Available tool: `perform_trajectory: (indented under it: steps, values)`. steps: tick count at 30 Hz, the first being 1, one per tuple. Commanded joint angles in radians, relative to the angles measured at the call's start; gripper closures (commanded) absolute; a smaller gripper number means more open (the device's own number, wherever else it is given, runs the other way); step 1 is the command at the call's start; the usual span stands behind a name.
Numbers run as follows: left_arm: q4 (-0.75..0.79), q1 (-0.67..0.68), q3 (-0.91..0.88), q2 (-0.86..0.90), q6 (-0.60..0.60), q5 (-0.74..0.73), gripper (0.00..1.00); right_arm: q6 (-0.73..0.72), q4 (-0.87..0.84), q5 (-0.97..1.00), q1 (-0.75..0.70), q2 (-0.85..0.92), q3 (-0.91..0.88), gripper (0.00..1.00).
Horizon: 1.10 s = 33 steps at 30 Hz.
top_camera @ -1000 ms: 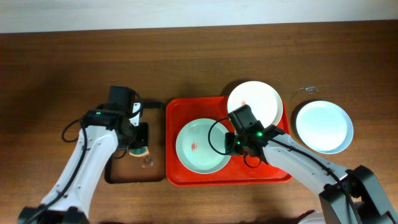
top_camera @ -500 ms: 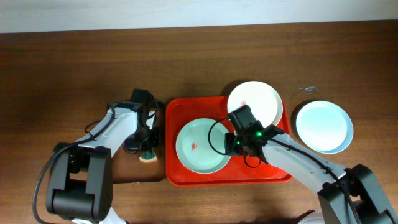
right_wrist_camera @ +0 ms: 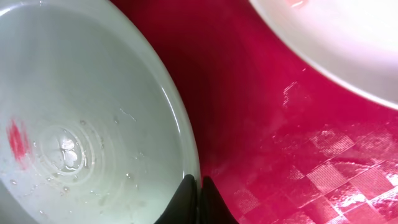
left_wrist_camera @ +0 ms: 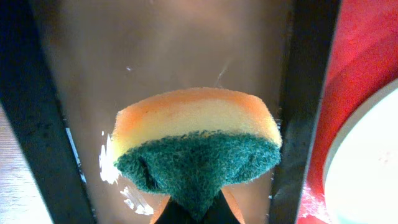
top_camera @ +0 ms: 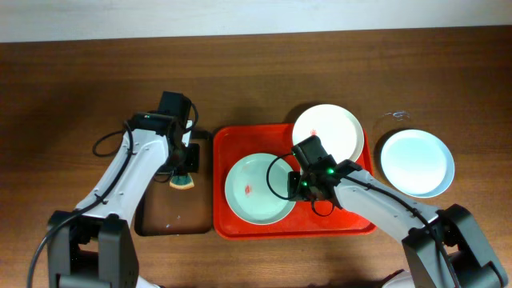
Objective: Clean dirty plates on tray and stack at the side
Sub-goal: 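Move the sponge onto the pale-green plate and scrub with the left gripper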
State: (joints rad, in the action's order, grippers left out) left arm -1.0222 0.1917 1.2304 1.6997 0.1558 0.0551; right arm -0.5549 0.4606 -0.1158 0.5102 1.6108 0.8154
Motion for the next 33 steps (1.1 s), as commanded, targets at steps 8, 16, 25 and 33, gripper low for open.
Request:
perform_trajectory:
  steps: [8,16,25,33]
  values:
    - [0.017,0.065,0.057,-0.02,0.008,-0.218,1.0,-0.026,-0.007,0.042,-0.001,0.006,0.021,0.96]
    - [0.072,0.213,0.05,-0.019,0.109,-0.243,1.0,-0.142,-0.012,-0.05,0.0,0.006,0.021,0.94]
    - [0.158,0.303,-0.01,-0.01,0.173,-0.235,1.0,-0.131,-0.019,0.05,0.0,0.006,0.021,0.94]
    - [0.186,0.303,-0.042,-0.01,0.174,-0.235,1.0,-0.187,-0.023,-0.052,0.0,0.006,0.019,0.96]
